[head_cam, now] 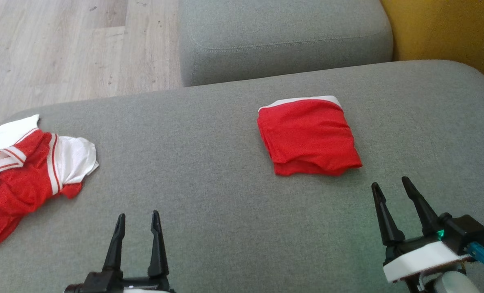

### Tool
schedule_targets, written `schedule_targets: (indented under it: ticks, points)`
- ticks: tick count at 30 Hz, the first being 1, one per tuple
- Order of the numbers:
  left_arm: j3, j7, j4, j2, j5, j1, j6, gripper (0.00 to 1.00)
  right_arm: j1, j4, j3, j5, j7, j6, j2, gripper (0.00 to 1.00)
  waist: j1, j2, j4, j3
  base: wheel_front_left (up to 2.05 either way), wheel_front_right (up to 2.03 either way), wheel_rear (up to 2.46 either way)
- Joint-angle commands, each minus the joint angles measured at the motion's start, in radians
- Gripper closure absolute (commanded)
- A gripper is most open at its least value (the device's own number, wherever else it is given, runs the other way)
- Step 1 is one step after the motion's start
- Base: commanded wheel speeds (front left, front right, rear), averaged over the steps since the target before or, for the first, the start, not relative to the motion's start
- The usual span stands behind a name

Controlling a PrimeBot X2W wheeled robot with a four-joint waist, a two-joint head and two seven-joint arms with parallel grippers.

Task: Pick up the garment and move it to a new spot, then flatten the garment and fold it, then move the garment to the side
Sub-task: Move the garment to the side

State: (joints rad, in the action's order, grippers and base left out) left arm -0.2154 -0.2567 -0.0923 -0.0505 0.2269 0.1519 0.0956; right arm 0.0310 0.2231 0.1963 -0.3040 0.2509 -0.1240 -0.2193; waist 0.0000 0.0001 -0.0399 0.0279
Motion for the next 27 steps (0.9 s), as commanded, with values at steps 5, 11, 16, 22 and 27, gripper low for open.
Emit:
schedule_targets:
  ticks: [5, 11, 16, 22, 27]
  points:
    - [0.021, -0.005, 0.036, 0.0, -0.014, -0.025, -0.002, 0.0, -0.028, -0.022, 0.015, 0.014, 0.011, -0.007, -0.005, 0.0, 0.0, -0.0001, 0.0, 0.001, 0.0, 0.0, 0.0]
    - [0.019, -0.005, 0.045, 0.0, -0.02, -0.027, 0.0, 0.0, -0.031, -0.018, 0.011, 0.019, 0.011, -0.007, -0.006, 0.0, 0.0, -0.0001, 0.003, -0.009, 0.0, 0.0, 0.0]
    - [0.011, -0.005, 0.061, 0.0, -0.025, -0.037, 0.002, 0.0, -0.046, -0.012, -0.004, 0.021, 0.011, -0.007, -0.005, 0.0, 0.0, -0.0001, 0.012, -0.035, 0.0, 0.0, 0.0]
    - [-0.007, -0.005, 0.107, 0.0, -0.04, -0.087, 0.013, 0.0, -0.16, 0.028, 0.003, 0.002, 0.011, -0.007, -0.028, 0.0, 0.0, -0.0001, 0.03, -0.146, 0.0, 0.0, 0.0]
    - [-0.049, -0.005, 0.144, 0.0, -0.043, -0.161, 0.031, 0.0, -0.385, 0.198, 0.018, -0.059, -0.014, -0.007, -0.077, 0.0, 0.0, -0.0001, 0.055, -0.267, 0.0, 0.0, 0.0]
